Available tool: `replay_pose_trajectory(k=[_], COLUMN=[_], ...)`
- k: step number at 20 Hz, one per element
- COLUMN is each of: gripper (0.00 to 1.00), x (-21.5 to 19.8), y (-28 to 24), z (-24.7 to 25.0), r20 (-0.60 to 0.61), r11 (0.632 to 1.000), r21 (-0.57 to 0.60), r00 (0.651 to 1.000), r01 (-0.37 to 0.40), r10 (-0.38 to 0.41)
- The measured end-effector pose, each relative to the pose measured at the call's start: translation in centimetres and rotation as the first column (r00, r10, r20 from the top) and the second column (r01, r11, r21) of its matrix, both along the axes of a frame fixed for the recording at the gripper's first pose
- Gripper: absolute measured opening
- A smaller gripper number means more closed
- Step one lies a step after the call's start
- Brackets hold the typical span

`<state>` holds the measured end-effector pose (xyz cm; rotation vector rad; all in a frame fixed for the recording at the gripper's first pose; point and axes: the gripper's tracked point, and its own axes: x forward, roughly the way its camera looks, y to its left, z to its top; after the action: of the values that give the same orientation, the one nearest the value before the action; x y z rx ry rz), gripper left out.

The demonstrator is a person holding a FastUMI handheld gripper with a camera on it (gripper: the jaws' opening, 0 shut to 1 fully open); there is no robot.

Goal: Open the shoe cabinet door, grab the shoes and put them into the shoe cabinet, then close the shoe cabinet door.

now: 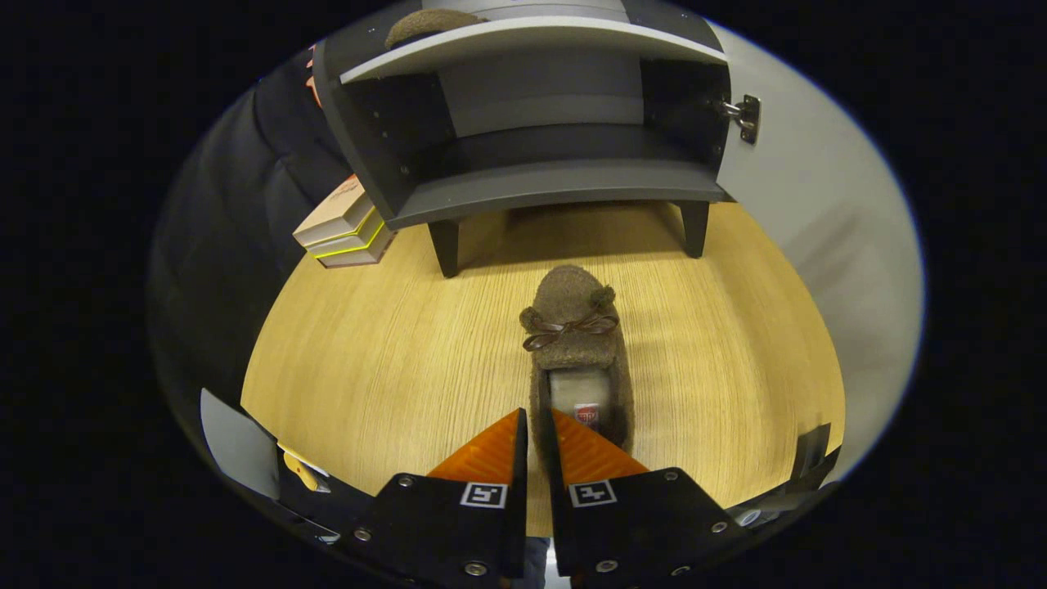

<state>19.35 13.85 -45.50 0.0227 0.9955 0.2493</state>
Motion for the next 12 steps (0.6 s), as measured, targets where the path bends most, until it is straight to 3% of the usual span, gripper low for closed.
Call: replay_pose_trajectory(k=[7, 12], gripper=[0.15, 0.15], x=[2.0, 4.6], y=[0.7, 1.5], z=[-3.4, -4.6], r20=[-0.067, -0.037], r11=[1.000, 0.998], r21=[0.029, 0.044], r00=[0.998, 0.999], r01=[0.009, 0.035], r10=[-0.007, -0.033])
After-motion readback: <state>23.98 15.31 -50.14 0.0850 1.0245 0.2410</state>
